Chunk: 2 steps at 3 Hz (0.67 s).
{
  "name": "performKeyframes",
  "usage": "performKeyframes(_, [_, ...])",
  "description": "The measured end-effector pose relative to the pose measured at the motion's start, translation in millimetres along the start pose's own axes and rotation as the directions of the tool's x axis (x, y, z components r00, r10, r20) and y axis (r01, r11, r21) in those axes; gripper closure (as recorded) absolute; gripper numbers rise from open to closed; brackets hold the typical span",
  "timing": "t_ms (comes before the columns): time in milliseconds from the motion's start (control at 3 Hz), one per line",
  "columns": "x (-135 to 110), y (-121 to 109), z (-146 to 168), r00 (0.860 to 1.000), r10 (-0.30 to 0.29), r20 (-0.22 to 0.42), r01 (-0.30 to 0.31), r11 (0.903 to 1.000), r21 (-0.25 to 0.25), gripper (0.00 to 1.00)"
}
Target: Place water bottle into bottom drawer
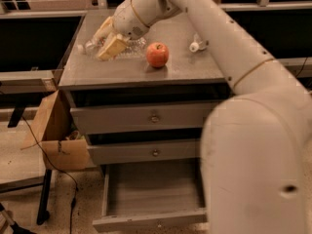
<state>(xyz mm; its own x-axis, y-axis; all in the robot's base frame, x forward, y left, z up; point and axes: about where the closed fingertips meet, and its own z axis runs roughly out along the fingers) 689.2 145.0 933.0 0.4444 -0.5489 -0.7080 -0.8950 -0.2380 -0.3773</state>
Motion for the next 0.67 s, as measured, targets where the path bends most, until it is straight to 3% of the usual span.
performKeyframes(333, [-35.9, 23.8, -35.7, 0.986, -0.056, 0.157, 0.042, 0.9953, 0.088, 1.00])
performKeyframes(667, [-47.1, 58.1, -68.0, 0.985, -0.053, 0.166, 0.035, 0.9937, 0.106, 1.00])
